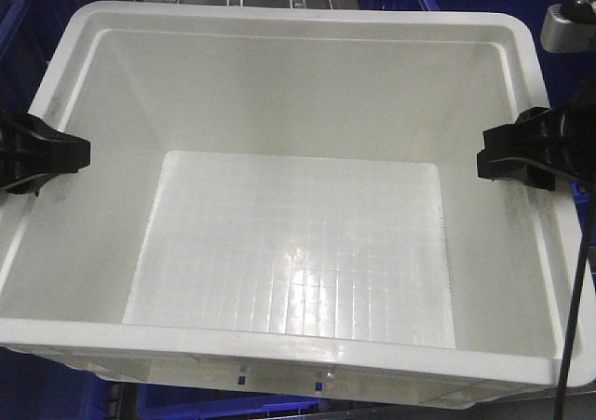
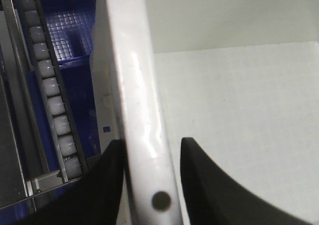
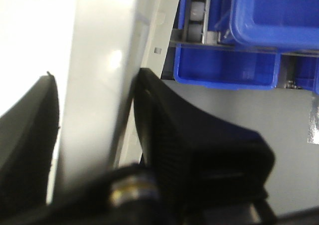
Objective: Move bin from left to right shelf
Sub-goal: 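Hold the bin raised while the base backs away from the shelf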
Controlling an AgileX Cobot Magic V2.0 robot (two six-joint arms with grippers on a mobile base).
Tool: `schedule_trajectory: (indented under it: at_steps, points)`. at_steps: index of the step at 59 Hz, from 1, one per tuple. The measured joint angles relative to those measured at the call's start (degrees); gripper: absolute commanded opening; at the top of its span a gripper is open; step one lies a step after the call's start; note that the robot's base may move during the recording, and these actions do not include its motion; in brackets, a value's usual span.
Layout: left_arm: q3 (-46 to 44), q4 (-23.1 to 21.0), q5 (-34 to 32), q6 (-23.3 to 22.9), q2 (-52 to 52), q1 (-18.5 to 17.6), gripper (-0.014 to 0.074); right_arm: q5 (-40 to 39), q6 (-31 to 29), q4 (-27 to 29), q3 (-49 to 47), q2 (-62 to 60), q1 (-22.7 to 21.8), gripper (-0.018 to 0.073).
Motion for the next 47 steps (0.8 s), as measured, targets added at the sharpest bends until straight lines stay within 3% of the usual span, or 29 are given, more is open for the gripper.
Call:
schedule_trajectory:
  at_steps: [47]
  points:
    - [0.0, -0.3, 1.0, 0.1, 0.2, 0.0, -0.0006, 0.8, 0.2, -0.1, 0.0, -0.5, 0.0, -0.0004]
